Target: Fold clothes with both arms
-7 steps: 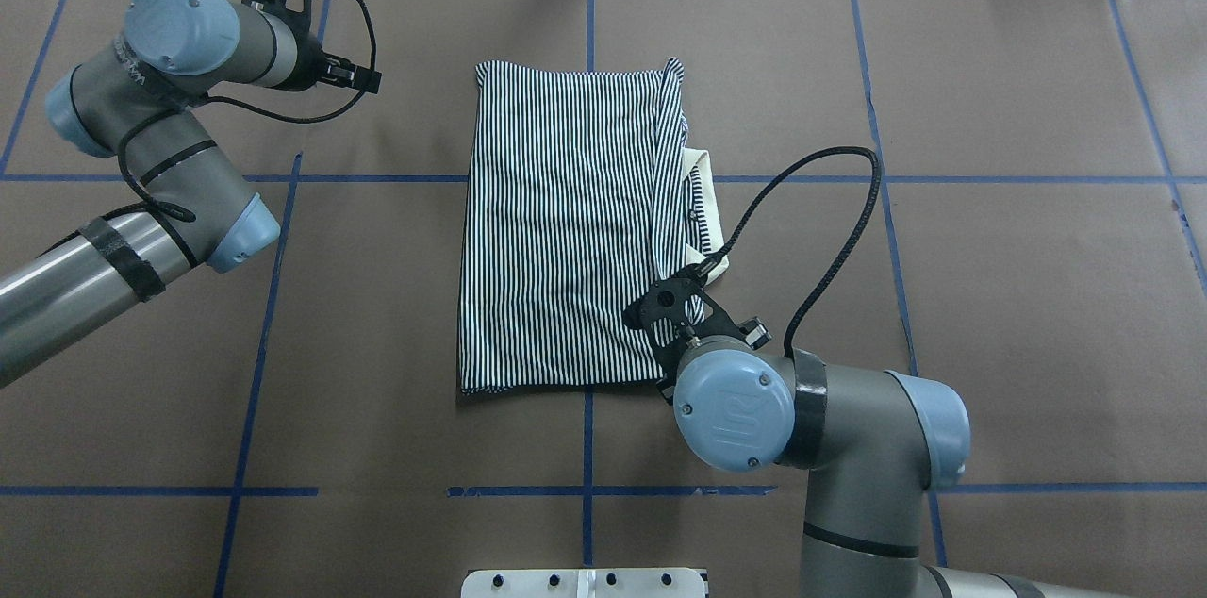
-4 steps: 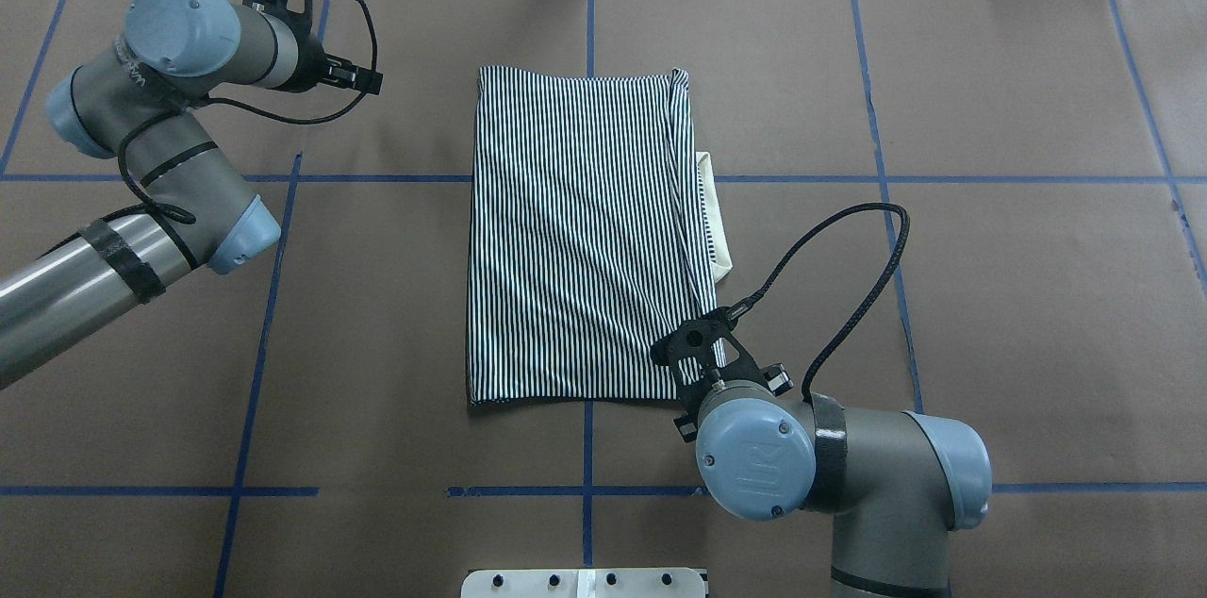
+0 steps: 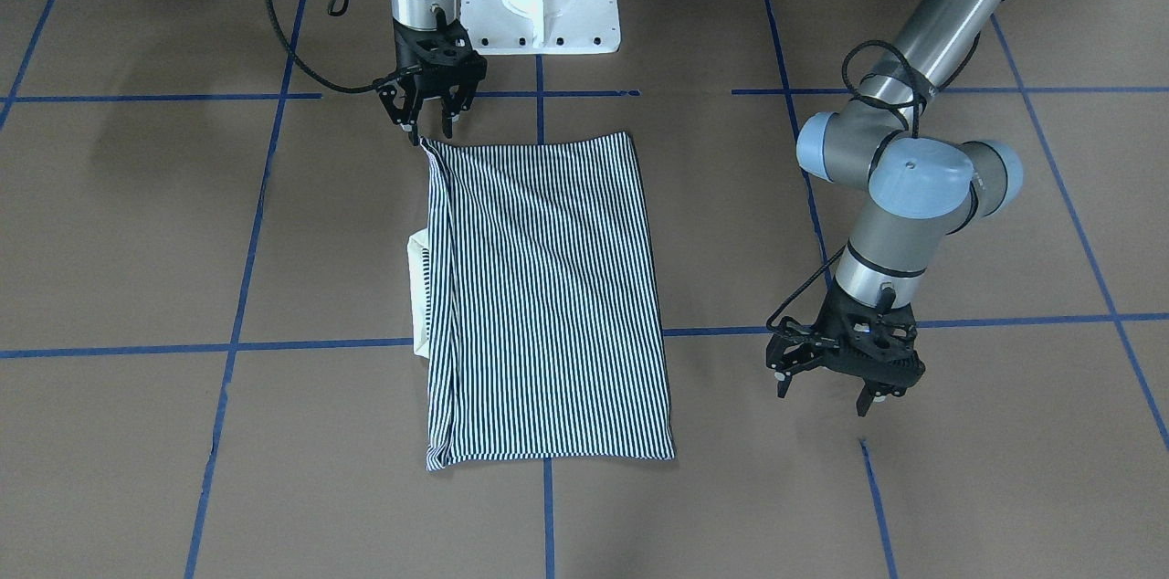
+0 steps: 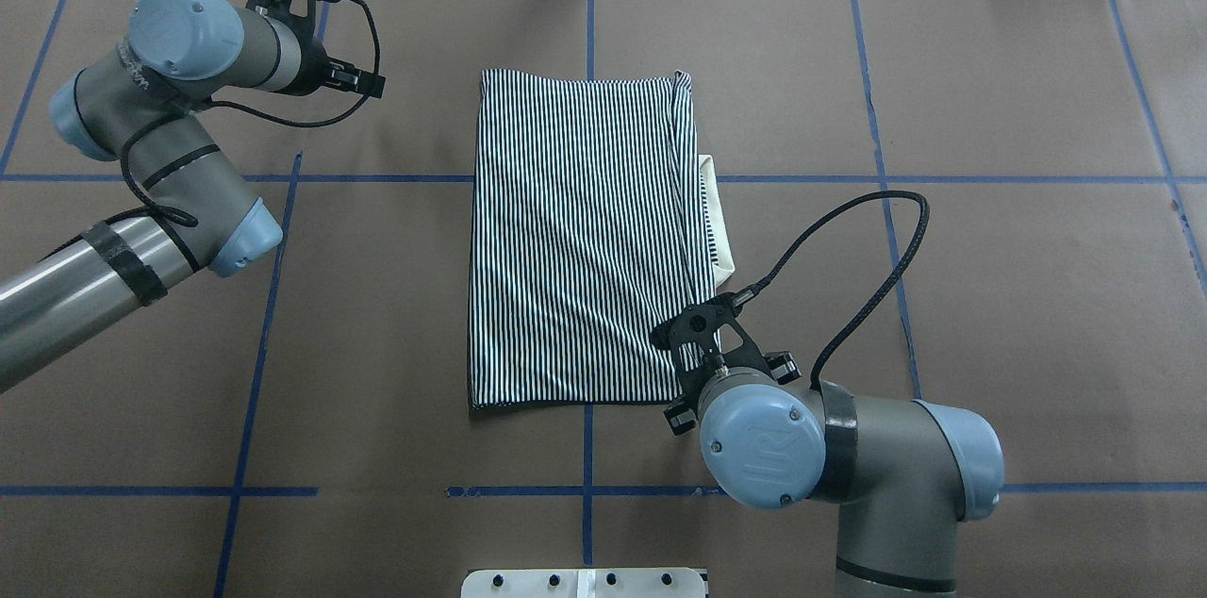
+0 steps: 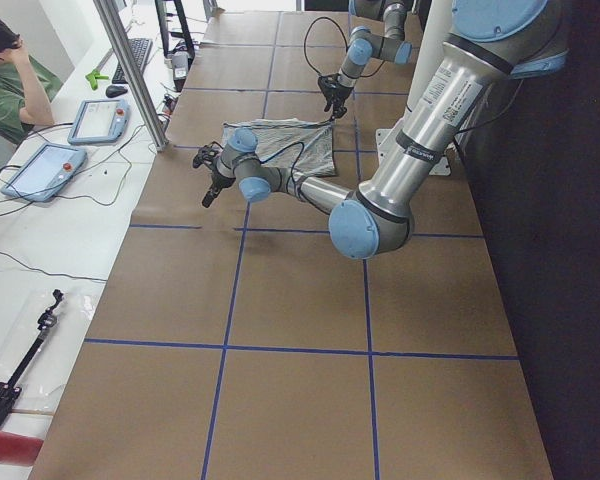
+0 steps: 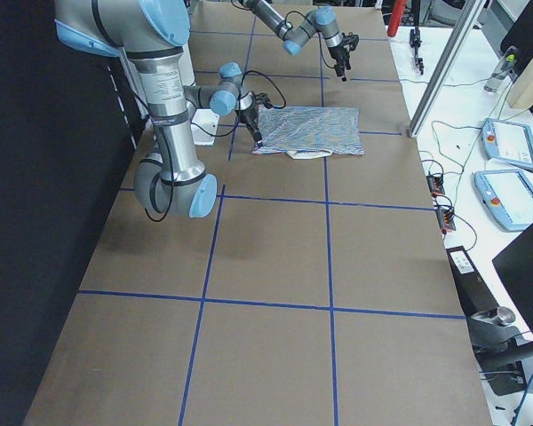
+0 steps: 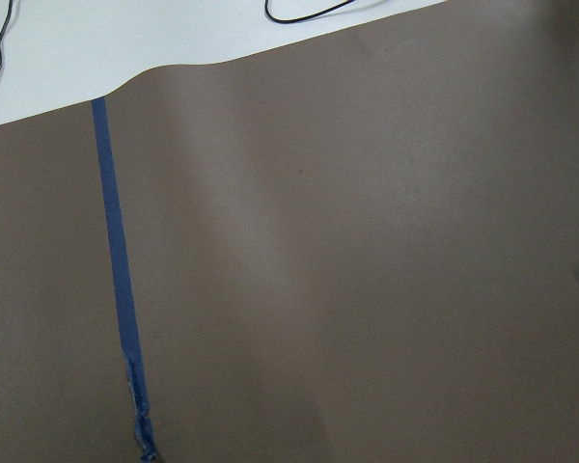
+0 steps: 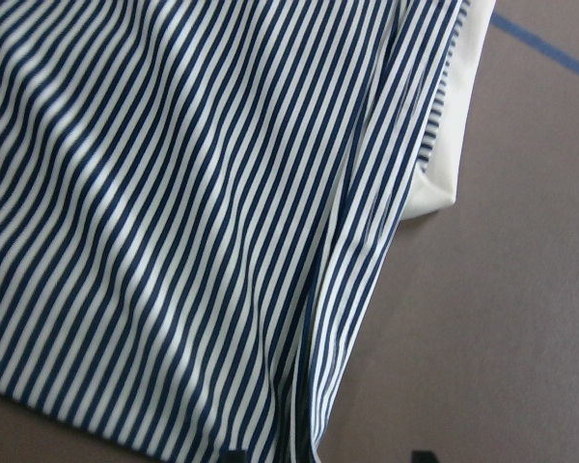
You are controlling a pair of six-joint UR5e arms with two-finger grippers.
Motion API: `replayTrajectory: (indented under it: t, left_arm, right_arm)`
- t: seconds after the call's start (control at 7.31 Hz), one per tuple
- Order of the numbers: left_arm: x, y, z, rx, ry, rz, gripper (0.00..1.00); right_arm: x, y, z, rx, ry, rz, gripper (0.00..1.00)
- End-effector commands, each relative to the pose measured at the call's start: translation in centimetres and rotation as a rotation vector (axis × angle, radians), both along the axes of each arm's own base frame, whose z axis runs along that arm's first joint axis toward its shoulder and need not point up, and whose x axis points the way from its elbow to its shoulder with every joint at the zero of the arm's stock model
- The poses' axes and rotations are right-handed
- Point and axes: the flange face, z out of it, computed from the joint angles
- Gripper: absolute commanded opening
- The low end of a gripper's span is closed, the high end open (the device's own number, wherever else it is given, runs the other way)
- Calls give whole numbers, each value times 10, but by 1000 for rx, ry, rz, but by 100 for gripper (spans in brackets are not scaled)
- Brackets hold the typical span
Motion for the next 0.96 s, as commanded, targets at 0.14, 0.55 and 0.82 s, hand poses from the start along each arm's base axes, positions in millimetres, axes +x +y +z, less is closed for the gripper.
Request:
replayTrajectory:
  t: [0.14,0.55,0.82]
  left_arm:
    - [2,1,-1,0,0,3,100]
    - [5,3,-1,2,1,7,100]
    - [5,3,0,0,0,8,100]
  right_arm:
    - [-21,-67,-3,-33,43,55,100]
    - [-34,-63,20,-88,79,11,100]
    - [-34,-63,25,-95,91,7,100]
